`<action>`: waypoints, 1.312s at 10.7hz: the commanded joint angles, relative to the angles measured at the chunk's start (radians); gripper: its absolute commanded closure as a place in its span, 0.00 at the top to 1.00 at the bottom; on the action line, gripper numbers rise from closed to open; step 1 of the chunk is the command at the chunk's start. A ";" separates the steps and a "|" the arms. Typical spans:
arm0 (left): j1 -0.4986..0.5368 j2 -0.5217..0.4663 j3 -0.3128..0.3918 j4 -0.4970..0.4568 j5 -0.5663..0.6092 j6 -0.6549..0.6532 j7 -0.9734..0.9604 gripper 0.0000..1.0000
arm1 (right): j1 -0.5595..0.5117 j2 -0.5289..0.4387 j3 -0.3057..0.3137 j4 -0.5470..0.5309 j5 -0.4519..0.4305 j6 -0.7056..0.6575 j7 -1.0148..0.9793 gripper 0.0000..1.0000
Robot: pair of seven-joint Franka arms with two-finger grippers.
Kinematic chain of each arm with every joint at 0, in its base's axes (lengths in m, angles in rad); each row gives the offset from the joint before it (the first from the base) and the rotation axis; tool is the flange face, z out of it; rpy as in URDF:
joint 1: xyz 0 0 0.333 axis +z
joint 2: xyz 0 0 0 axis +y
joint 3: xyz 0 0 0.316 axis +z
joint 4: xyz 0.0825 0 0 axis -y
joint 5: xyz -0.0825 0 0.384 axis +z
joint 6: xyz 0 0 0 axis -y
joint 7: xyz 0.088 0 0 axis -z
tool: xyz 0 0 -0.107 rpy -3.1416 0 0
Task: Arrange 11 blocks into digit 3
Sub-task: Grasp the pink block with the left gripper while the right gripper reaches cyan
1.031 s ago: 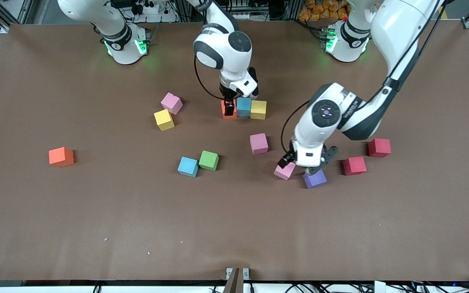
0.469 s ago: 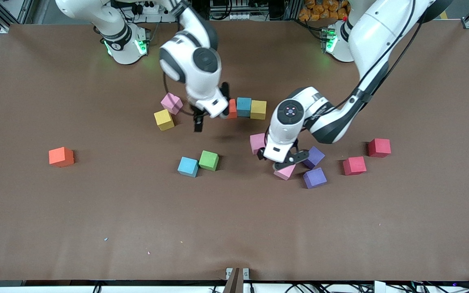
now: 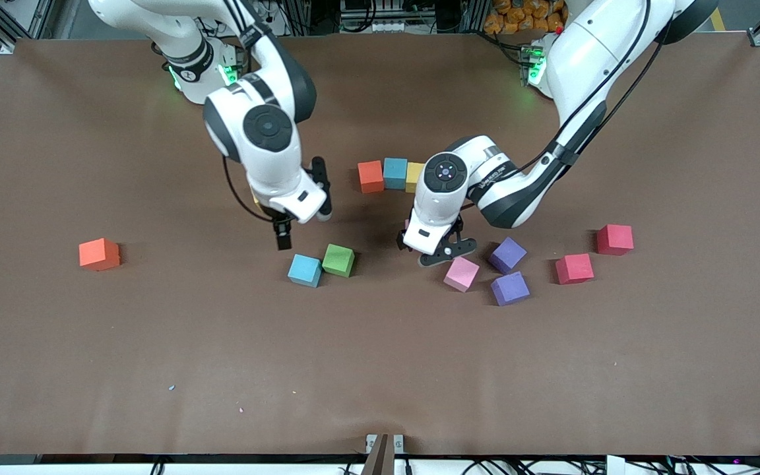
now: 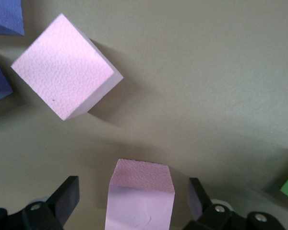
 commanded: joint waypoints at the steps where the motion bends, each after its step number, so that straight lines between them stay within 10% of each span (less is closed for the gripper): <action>1: -0.020 0.030 -0.001 0.016 0.016 -0.014 -0.006 1.00 | -0.031 0.063 -0.027 0.096 0.017 0.000 -0.007 1.00; 8: -0.042 0.076 -0.001 0.016 0.016 -0.014 -0.004 1.00 | -0.097 0.067 -0.037 0.038 0.274 -0.035 -0.004 1.00; 10: -0.043 0.078 -0.001 0.016 0.009 -0.016 -0.004 0.08 | -0.087 0.071 -0.051 0.027 0.299 0.035 0.033 1.00; 14: -0.048 0.076 -0.001 0.024 0.010 -0.031 0.002 0.00 | -0.062 0.107 -0.051 0.025 0.303 0.133 0.223 1.00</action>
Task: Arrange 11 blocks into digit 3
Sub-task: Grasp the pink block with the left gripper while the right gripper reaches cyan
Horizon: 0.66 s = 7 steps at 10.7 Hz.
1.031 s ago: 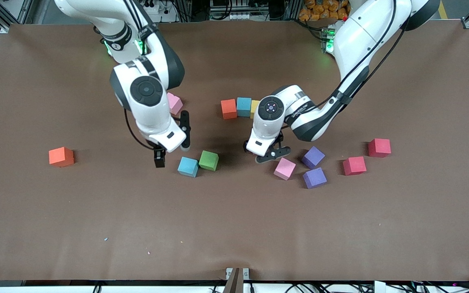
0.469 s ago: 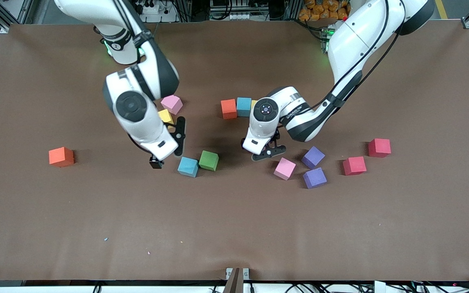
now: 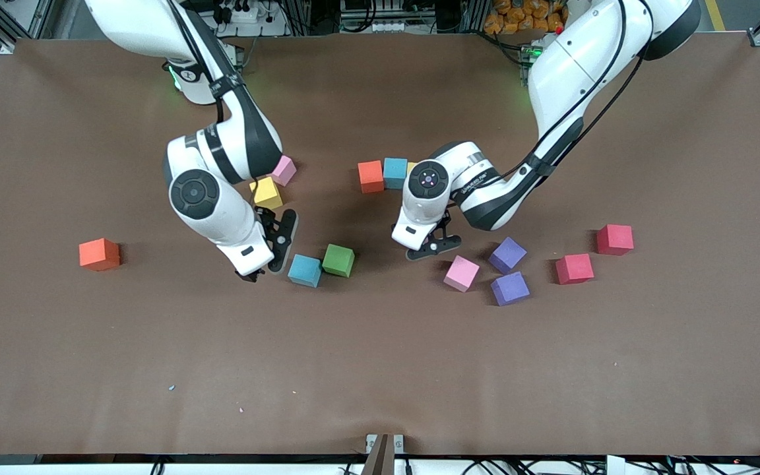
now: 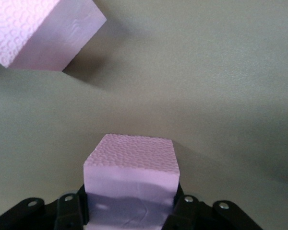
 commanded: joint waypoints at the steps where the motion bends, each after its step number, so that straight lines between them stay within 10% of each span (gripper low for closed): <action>1: -0.026 -0.001 -0.002 0.023 0.010 -0.027 0.002 0.00 | 0.034 0.009 0.000 -0.005 0.017 0.082 0.083 1.00; 7: -0.095 -0.005 -0.010 0.063 0.013 -0.052 0.110 0.00 | 0.048 0.091 0.000 -0.091 0.016 0.386 0.102 1.00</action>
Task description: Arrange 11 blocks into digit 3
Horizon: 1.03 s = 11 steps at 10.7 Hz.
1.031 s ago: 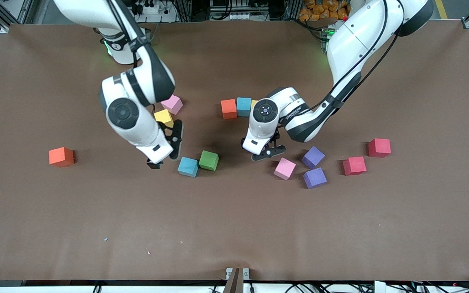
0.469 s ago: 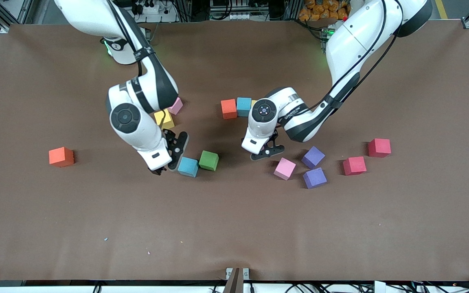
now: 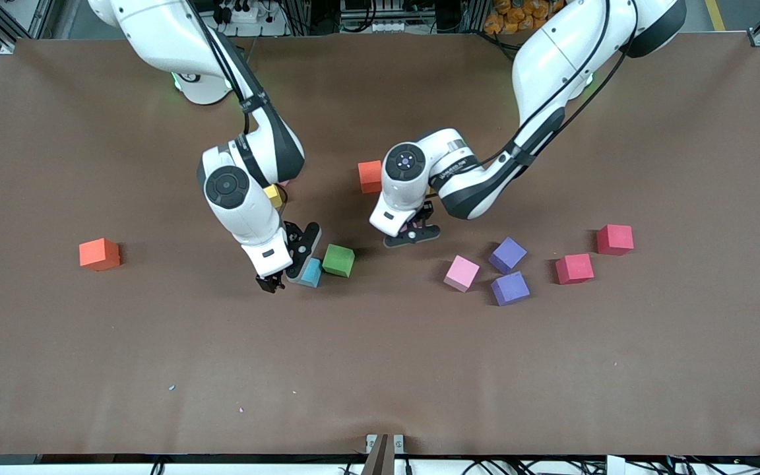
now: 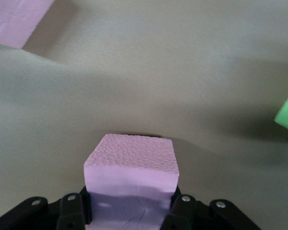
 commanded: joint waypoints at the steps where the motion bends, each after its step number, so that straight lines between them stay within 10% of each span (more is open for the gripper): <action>1: -0.020 0.001 0.000 0.028 0.013 -0.025 0.081 0.00 | 0.009 0.034 -0.002 -0.001 0.015 0.069 0.001 1.00; 11: -0.127 0.041 0.008 0.060 0.004 0.016 0.072 0.00 | 0.018 0.090 0.011 -0.008 0.016 0.092 -0.036 1.00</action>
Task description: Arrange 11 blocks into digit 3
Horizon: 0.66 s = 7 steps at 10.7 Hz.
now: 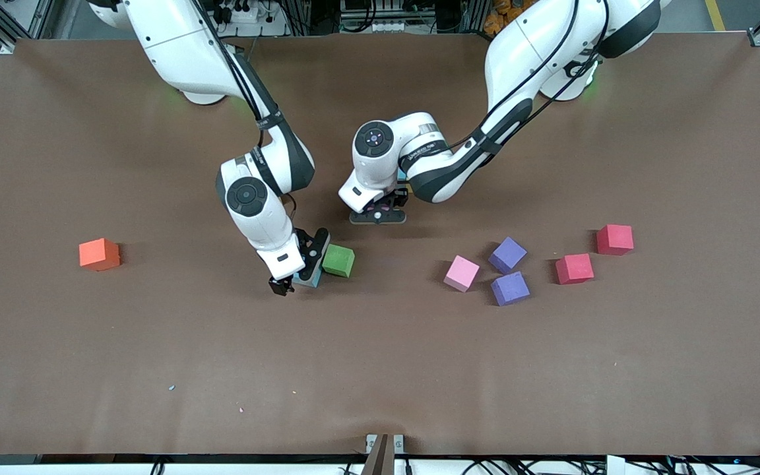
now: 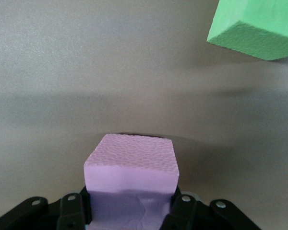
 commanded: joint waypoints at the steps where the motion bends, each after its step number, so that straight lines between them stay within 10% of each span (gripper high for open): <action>1: -0.022 0.008 0.007 0.022 -0.002 0.012 -0.001 0.00 | 0.002 0.011 0.003 -0.005 0.016 0.012 -0.023 1.00; 7: -0.052 0.031 0.009 0.019 -0.003 0.025 -0.016 0.00 | -0.012 -0.003 0.007 0.033 0.149 -0.120 -0.100 1.00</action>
